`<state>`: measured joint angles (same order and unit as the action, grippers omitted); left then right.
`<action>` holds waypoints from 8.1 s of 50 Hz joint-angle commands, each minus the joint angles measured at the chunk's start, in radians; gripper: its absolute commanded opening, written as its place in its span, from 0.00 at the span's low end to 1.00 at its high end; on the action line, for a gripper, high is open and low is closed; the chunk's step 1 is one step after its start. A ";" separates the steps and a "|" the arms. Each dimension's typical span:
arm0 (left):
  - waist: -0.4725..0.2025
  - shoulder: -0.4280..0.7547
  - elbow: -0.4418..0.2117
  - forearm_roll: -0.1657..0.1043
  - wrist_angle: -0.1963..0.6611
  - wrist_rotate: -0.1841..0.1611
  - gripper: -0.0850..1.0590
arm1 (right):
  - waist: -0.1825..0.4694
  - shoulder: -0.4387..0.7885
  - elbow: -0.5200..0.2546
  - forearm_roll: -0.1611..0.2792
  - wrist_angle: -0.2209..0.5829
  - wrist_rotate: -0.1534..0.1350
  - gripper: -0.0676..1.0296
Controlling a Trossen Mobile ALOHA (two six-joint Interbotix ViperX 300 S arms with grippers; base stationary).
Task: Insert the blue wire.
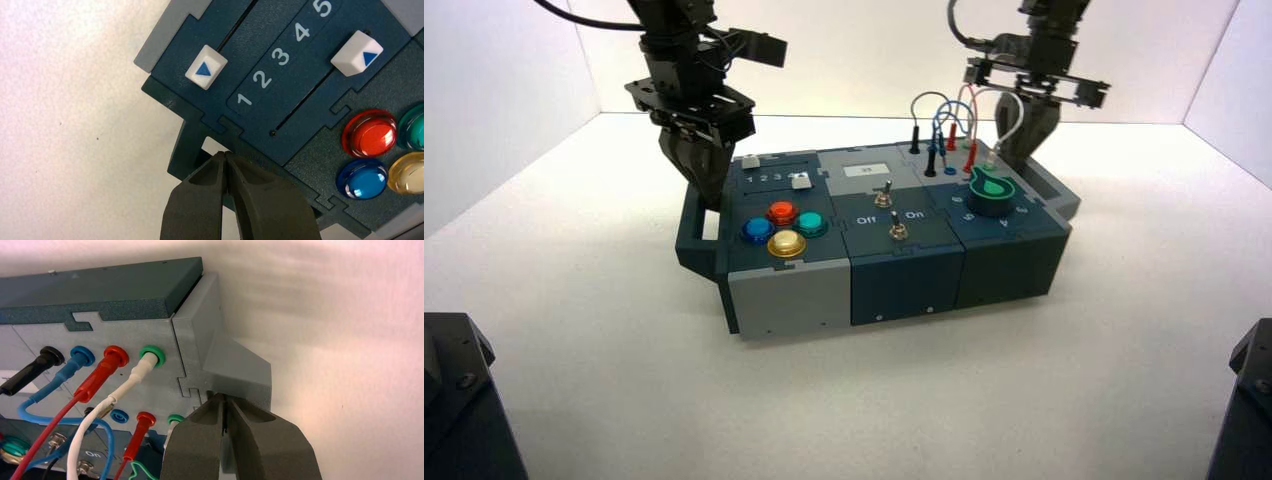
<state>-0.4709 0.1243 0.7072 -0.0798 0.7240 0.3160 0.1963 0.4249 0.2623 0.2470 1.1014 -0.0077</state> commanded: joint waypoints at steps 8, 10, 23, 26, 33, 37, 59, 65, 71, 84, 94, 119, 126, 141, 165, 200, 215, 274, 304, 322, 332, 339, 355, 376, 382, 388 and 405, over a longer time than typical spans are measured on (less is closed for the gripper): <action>-0.026 -0.018 -0.003 -0.011 -0.014 0.002 0.05 | 0.153 0.095 -0.089 0.064 -0.012 0.012 0.04; -0.026 -0.018 -0.003 -0.011 -0.014 0.002 0.05 | 0.155 0.098 -0.092 0.067 -0.009 0.012 0.04; -0.025 -0.021 -0.002 -0.008 -0.011 0.006 0.05 | 0.156 0.097 -0.091 0.078 -0.003 0.012 0.04; -0.025 -0.029 -0.003 -0.006 -0.005 0.006 0.05 | 0.156 0.081 -0.077 0.077 0.011 0.012 0.04; -0.034 -0.072 -0.005 -0.009 -0.002 0.008 0.05 | 0.155 0.021 -0.041 0.074 0.017 0.015 0.04; -0.044 -0.107 -0.005 -0.011 0.000 0.008 0.05 | 0.155 -0.015 -0.032 0.075 0.025 0.021 0.04; -0.055 -0.204 -0.018 -0.009 0.020 0.011 0.05 | 0.155 -0.133 -0.026 0.061 0.071 0.041 0.04; -0.061 -0.206 -0.025 -0.011 0.015 0.015 0.05 | 0.152 -0.141 -0.026 0.032 0.071 0.067 0.04; -0.078 -0.210 -0.037 -0.011 0.018 0.014 0.05 | 0.152 -0.161 -0.021 0.009 0.074 0.077 0.04; -0.081 -0.227 -0.087 -0.009 0.044 0.012 0.05 | 0.152 -0.259 -0.029 -0.018 0.075 0.077 0.04; -0.081 -0.255 -0.156 -0.009 0.075 0.014 0.05 | 0.167 -0.387 0.008 0.011 0.064 0.064 0.04; -0.040 -0.285 -0.247 -0.009 0.074 -0.008 0.05 | 0.354 -0.546 0.265 0.031 -0.209 0.023 0.04; -0.032 -0.301 -0.241 -0.009 0.069 -0.012 0.05 | 0.370 -0.595 0.334 0.031 -0.321 0.034 0.04; -0.028 -0.322 -0.233 -0.011 0.066 -0.021 0.05 | 0.399 -0.692 0.462 0.055 -0.518 0.034 0.11; -0.029 -0.321 -0.219 -0.017 0.048 -0.023 0.05 | 0.509 -0.635 0.535 0.064 -0.721 0.051 0.21; -0.028 -0.279 -0.213 -0.015 0.002 -0.018 0.05 | 0.506 -0.515 0.546 0.052 -0.781 0.026 0.27; -0.029 -0.270 -0.213 -0.015 -0.002 -0.017 0.05 | 0.506 -0.486 0.520 0.029 -0.793 0.025 0.32; -0.028 -0.267 -0.198 -0.015 -0.005 -0.017 0.05 | 0.449 -0.430 0.489 -0.003 -0.867 0.025 0.31; -0.028 -0.262 -0.196 -0.014 -0.011 -0.015 0.05 | 0.446 -0.428 0.451 -0.003 -0.853 0.031 0.31; -0.026 -0.261 -0.196 -0.014 -0.012 -0.015 0.05 | 0.448 -0.430 0.462 0.002 -0.841 0.035 0.31; -0.025 -0.258 -0.198 -0.014 -0.012 -0.015 0.05 | 0.451 -0.431 0.456 0.008 -0.822 0.037 0.31; -0.025 -0.255 -0.199 -0.014 -0.014 -0.015 0.05 | 0.453 -0.436 0.454 0.012 -0.816 0.038 0.31; -0.025 -0.255 -0.198 -0.014 -0.018 -0.015 0.05 | 0.468 -0.436 0.449 0.029 -0.813 0.040 0.31; -0.025 -0.261 -0.195 -0.014 -0.018 -0.014 0.05 | 0.479 -0.419 0.423 0.028 -0.813 0.038 0.31; -0.025 -0.262 -0.195 -0.012 -0.018 -0.014 0.05 | 0.479 -0.408 0.420 0.026 -0.813 0.038 0.30; -0.025 -0.262 -0.195 -0.012 -0.018 -0.012 0.05 | 0.479 -0.397 0.420 0.025 -0.819 0.038 0.30; -0.025 -0.267 -0.195 -0.012 -0.018 -0.009 0.05 | 0.477 -0.385 0.410 0.012 -0.828 0.038 0.29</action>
<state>-0.5016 -0.1166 0.5216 -0.0951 0.7118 0.3037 0.6673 0.0552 0.7041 0.2623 0.2807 0.0291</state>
